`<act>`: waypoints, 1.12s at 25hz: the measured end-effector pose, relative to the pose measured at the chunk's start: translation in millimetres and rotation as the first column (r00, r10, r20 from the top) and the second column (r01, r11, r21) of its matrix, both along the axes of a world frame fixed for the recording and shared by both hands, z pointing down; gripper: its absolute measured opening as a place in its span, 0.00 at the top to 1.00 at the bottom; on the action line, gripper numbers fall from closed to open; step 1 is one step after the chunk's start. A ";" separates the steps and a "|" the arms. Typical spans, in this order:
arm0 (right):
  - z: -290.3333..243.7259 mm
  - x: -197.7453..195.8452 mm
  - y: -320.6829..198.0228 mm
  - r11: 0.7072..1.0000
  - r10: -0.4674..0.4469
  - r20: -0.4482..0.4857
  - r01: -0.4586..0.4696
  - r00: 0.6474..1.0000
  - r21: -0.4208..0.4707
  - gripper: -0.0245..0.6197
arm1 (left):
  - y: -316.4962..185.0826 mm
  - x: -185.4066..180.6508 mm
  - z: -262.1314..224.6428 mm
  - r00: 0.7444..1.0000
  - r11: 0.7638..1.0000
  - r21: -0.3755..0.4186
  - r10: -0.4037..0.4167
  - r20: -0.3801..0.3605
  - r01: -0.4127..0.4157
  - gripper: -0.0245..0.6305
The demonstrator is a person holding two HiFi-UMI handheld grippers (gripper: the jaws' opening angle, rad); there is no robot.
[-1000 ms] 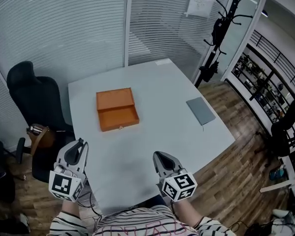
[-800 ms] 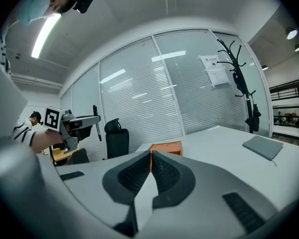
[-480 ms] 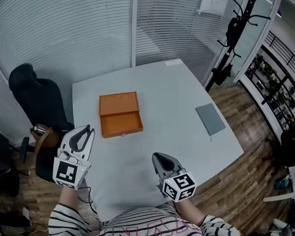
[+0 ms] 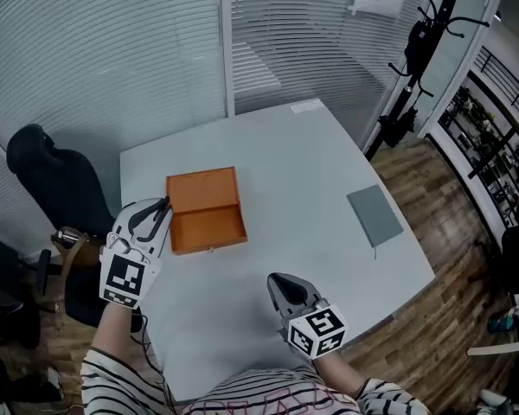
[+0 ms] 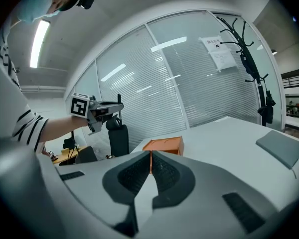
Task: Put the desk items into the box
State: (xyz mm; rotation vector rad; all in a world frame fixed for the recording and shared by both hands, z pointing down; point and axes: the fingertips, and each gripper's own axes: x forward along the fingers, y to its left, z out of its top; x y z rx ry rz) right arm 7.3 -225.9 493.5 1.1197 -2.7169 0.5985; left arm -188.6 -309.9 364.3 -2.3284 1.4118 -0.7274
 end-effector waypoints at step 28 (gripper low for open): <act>63.3 4.6 -60.9 0.990 -0.005 0.027 0.009 1.000 -0.140 0.92 | -104.4 51.5 245.7 0.935 0.850 -0.523 0.236 0.264 -0.066 0.87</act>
